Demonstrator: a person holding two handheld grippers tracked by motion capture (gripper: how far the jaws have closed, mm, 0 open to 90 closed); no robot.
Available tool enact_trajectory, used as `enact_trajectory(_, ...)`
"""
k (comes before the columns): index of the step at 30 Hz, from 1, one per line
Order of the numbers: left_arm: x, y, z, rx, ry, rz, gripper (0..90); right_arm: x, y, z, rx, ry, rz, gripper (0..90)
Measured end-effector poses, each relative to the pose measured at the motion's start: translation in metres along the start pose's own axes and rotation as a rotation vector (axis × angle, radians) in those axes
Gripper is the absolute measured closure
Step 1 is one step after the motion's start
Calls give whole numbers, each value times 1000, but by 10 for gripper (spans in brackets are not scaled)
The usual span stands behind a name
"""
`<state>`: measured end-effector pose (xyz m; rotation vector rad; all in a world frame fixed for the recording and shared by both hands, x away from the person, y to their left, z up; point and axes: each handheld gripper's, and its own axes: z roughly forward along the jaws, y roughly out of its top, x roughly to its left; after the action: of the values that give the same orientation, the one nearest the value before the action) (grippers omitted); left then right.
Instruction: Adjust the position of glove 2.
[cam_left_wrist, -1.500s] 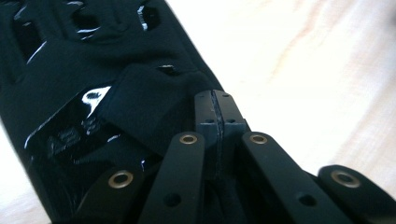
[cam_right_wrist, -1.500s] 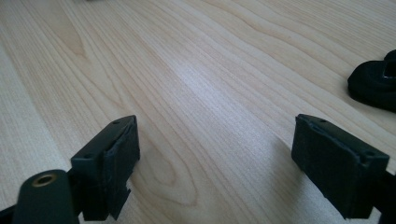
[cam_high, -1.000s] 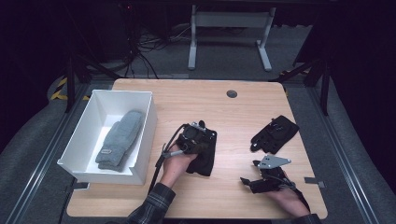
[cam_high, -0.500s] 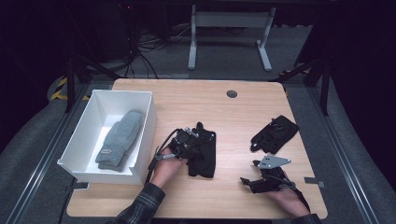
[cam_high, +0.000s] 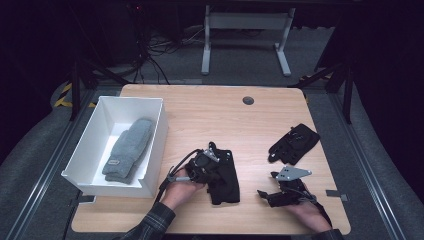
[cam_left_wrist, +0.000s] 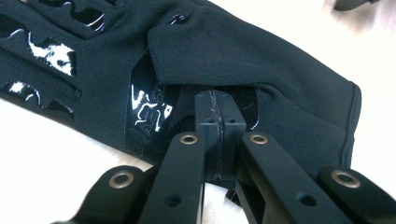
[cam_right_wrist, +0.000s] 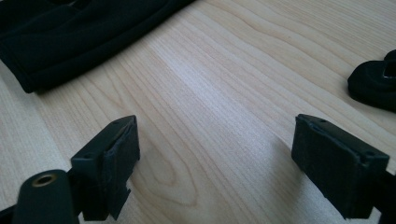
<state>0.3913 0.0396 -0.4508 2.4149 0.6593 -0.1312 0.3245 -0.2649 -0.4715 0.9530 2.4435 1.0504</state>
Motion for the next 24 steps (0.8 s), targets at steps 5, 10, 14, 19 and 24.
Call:
enact_trajectory(5, -4, -2, -13, -54, 9, 8, 897, 0, 0, 0, 0, 0, 0, 159)
enact_trajectory(10, -9, -21, -31, -95, 92, 6, 718, 0, 0, 0, 0, 0, 0, 159)
enact_trajectory(14, -13, -38, -34, -101, 156, 16, 536, 1, 0, 0, 0, -4, -6, 151)
enact_trajectory(19, -16, -51, -34, -108, 226, 30, 377, 0, 0, 0, 1, -2, -9, 150)
enact_trajectory(24, -20, -60, -28, -107, 244, 28, 295, -2, 2, -5, 14, 0, -22, 324)
